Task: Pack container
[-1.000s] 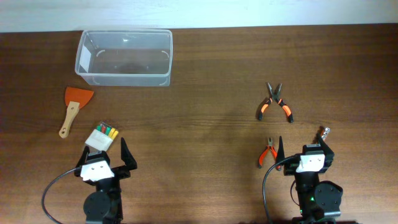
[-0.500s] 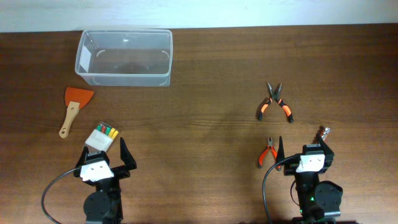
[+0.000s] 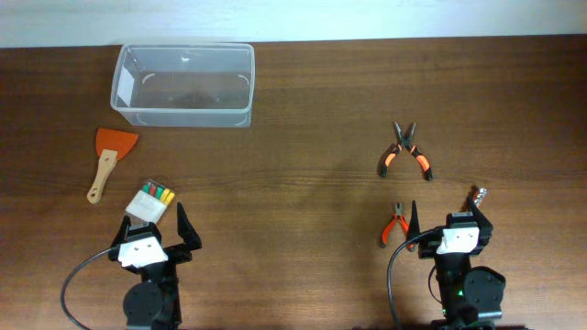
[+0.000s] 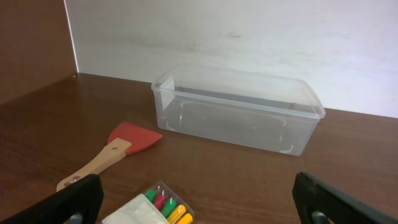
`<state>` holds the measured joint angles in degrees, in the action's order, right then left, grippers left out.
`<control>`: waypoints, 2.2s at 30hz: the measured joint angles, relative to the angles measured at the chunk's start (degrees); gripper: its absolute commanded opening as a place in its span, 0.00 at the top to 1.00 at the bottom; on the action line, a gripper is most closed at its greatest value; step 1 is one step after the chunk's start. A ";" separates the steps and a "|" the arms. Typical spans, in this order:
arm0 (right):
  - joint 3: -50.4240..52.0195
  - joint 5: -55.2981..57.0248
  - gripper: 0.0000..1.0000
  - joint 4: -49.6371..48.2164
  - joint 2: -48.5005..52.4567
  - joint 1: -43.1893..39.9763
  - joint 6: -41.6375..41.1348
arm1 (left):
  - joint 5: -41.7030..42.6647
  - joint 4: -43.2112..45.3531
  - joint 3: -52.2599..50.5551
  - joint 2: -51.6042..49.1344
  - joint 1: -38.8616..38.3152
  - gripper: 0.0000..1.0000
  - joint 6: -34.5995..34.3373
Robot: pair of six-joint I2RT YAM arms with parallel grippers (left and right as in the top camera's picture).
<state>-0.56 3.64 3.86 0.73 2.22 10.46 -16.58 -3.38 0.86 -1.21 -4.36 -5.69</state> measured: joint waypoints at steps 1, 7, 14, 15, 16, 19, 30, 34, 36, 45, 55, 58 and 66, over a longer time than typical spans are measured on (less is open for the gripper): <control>0.00 0.00 0.02 0.00 0.00 0.00 -0.02 | 0.00 0.00 0.00 0.00 0.00 0.01 0.00; 0.00 0.00 0.01 0.00 0.00 0.00 0.00 | -0.02 0.00 0.00 0.00 0.00 0.01 0.00; 0.00 0.00 0.01 0.00 0.00 0.00 0.00 | 0.00 0.00 0.00 0.00 0.00 0.01 0.00; 0.00 0.00 0.01 0.00 0.00 0.00 -0.02 | 0.00 -0.02 0.00 0.00 0.00 0.01 0.00; 0.00 0.00 0.01 0.00 0.00 0.00 -0.04 | 0.00 0.00 0.00 0.00 0.00 0.01 0.00; 0.00 0.00 0.01 0.00 0.00 0.00 -0.04 | 0.00 -0.02 0.00 0.00 0.00 0.01 0.00; 0.00 0.00 0.01 0.00 0.00 0.00 -0.02 | -0.04 0.22 -0.02 0.00 0.00 0.01 0.00; 0.00 0.00 0.01 0.00 0.00 0.00 -0.02 | -1.09 1.07 -0.02 0.00 0.00 0.01 0.00; 0.00 -0.04 0.01 0.00 0.00 0.00 -0.02 | -2.01 1.29 -0.02 0.00 0.00 0.01 0.00; -0.02 -3.72 0.01 0.24 0.00 0.00 -6.16 | 6.43 -2.89 0.85 -0.61 0.04 0.01 -3.02; -5.90 -10.88 0.01 10.38 3.96 0.00 -14.36 | 12.79 -19.74 32.17 -32.52 0.04 0.01 -6.43; -12.55 -11.58 0.02 15.26 10.86 0.00 -14.69 | 14.21 -25.55 43.93 -45.64 0.04 0.01 -5.51; -38.12 -11.89 0.02 35.47 37.00 0.00 -14.84 | 18.62 -48.54 81.66 -79.93 0.04 0.01 -0.37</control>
<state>-38.68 -8.25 39.33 37.74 2.22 -4.38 2.04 -51.92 82.52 -81.14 -4.32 -6.07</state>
